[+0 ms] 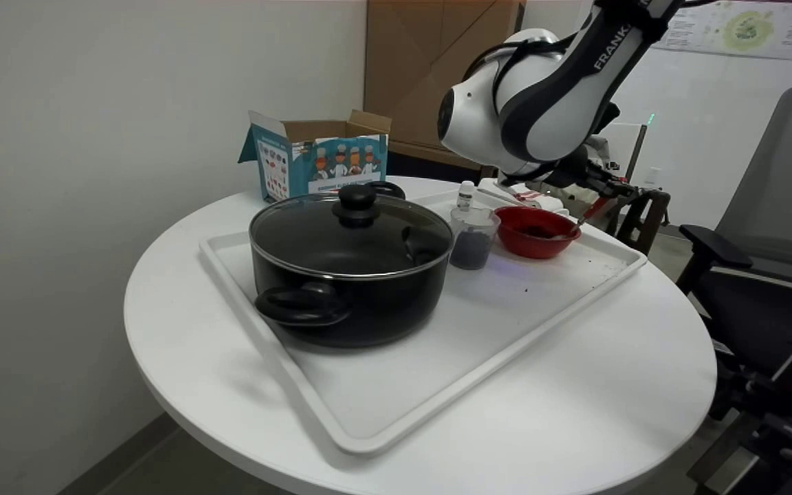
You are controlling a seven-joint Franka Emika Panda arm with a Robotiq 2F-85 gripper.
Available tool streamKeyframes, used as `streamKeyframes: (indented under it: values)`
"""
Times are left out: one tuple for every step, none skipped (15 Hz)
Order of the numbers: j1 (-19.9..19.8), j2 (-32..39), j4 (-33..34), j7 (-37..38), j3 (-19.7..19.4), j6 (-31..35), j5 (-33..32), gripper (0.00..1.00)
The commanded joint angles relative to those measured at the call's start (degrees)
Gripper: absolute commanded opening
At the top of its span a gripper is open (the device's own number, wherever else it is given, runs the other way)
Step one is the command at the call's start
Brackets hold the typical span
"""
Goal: Take a spoonful of the contents of the red bowl and put it in the jug
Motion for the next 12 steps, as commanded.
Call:
streamKeyframes:
  values:
    - [-2.8, -0.83, 0.15, 1.84, 1.25, 2.57, 7.08, 0.09]
    - [-3.21, -0.93, 0.12, 2.09, 1.21, 3.21, 9.06, 0.08]
    - [-3.59, -1.01, 0.05, 2.26, 1.11, 3.87, 11.09, 0.09]
    - [-3.82, -1.17, -0.16, 2.44, 0.91, 4.57, 12.66, 0.09]
    - [-4.06, -1.24, -0.33, 2.51, 0.77, 5.2, 14.29, 0.09]
    - [-4.19, -1.29, -0.41, 2.63, 0.57, 5.83, 15.59, 0.09]
    - [-4.3, -1.32, -0.4, 2.64, 0.37, 6.4, 16.76, 0.09]
    - [-4.38, -1.33, -0.38, 2.66, 0.19, 6.87, 17.79, 0.09]
    - [-4.48, -1.34, -0.25, 2.67, 0.01, 7.33, 18.83, 0.09]
    - [-4.52, -1.38, -0.16, 2.65, -0.14, 7.68, 19.8, 0.09]
    - [-4.57, -1.45, -0.04, 2.73, -0.3, 8.13, 20.76, 0.09]
    - [-4.63, -1.52, 0.09, 2.95, -0.46, 8.64, 21.78, 0.09]
